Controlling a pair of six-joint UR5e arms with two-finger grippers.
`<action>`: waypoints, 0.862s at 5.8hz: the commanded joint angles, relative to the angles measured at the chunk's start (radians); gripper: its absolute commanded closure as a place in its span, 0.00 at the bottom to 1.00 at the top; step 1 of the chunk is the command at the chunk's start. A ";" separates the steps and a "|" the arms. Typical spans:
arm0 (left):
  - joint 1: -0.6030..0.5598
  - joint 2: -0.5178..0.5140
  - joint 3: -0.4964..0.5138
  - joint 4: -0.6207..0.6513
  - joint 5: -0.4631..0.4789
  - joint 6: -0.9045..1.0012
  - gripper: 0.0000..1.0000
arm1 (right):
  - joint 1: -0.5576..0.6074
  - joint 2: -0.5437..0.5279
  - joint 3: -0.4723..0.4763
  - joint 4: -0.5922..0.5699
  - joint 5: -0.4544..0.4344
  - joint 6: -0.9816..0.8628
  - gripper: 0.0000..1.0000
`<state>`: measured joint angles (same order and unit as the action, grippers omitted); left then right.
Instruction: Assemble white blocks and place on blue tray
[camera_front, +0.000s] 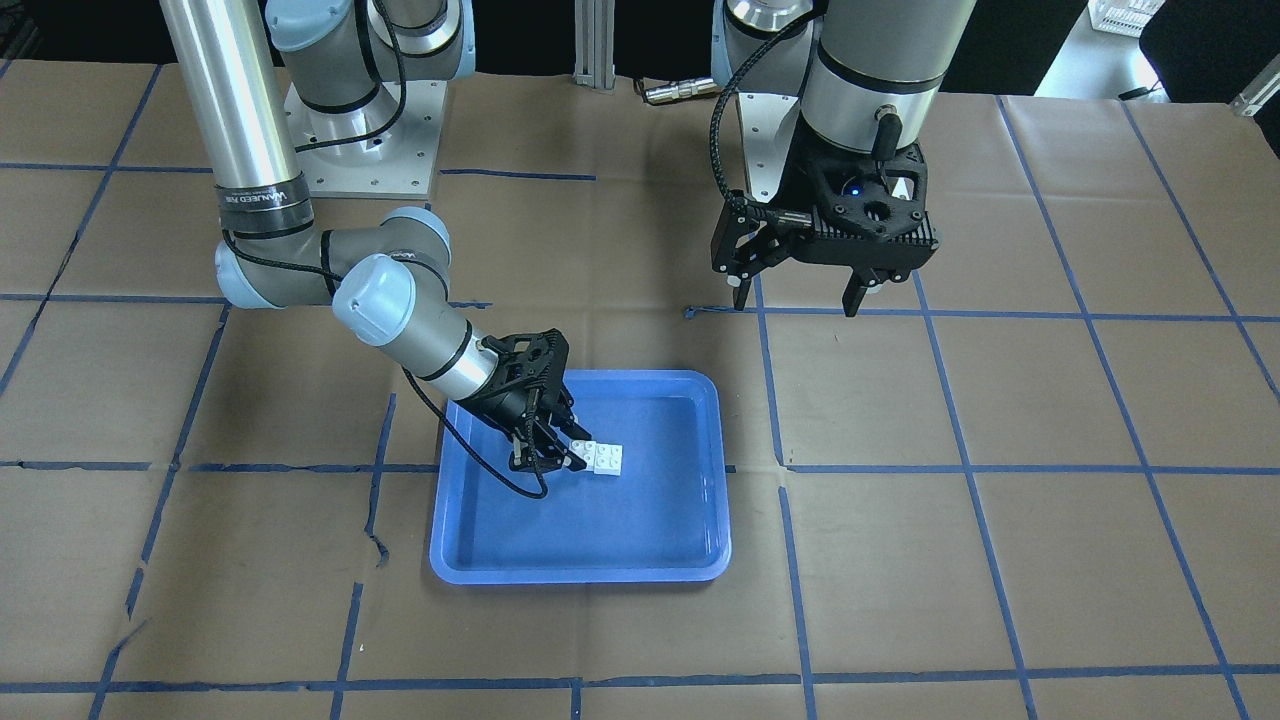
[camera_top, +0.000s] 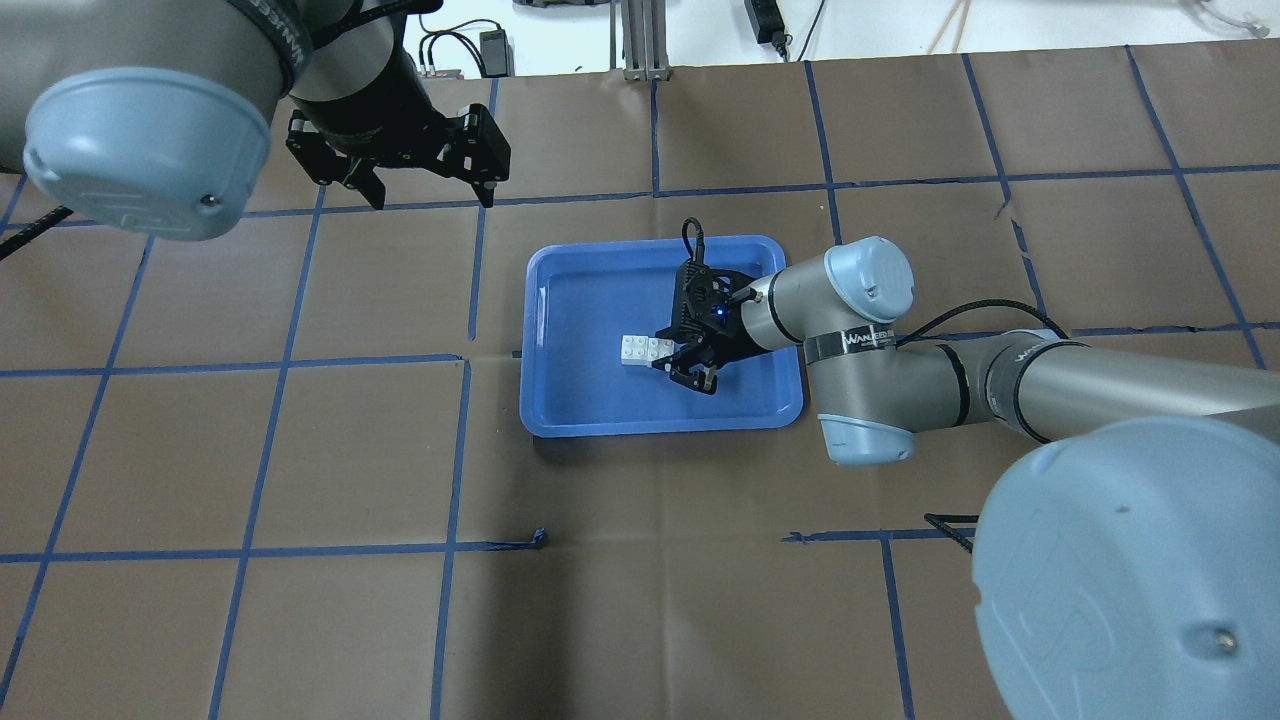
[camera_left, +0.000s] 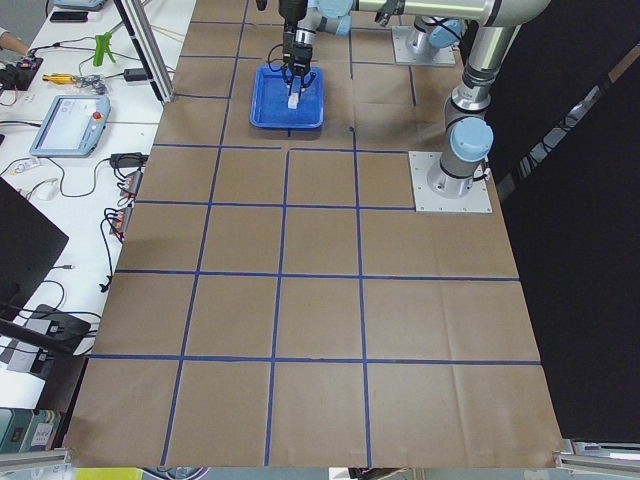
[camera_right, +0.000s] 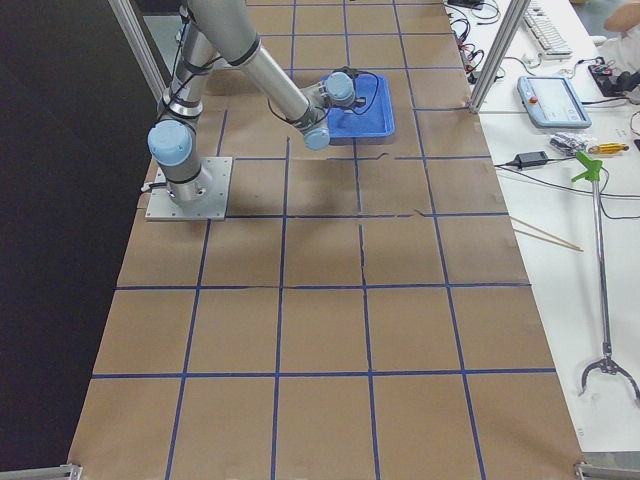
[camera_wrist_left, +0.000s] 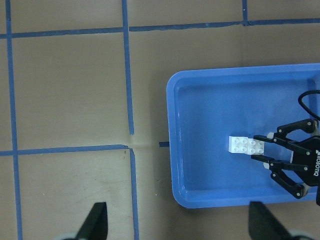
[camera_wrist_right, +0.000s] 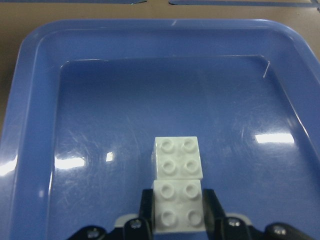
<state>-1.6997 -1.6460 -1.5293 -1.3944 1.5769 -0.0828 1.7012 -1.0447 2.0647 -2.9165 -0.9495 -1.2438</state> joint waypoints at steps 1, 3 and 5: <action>0.000 0.000 0.000 0.000 0.000 -0.002 0.01 | 0.000 0.002 0.000 -0.001 0.000 0.001 0.53; 0.000 0.000 0.000 0.000 0.002 0.000 0.01 | 0.000 0.002 -0.005 -0.001 0.000 0.000 0.51; 0.000 0.000 0.000 0.000 0.000 0.000 0.01 | 0.000 0.002 -0.008 -0.001 0.000 0.000 0.51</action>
<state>-1.6997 -1.6460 -1.5294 -1.3944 1.5772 -0.0828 1.7012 -1.0431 2.0587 -2.9176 -0.9495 -1.2440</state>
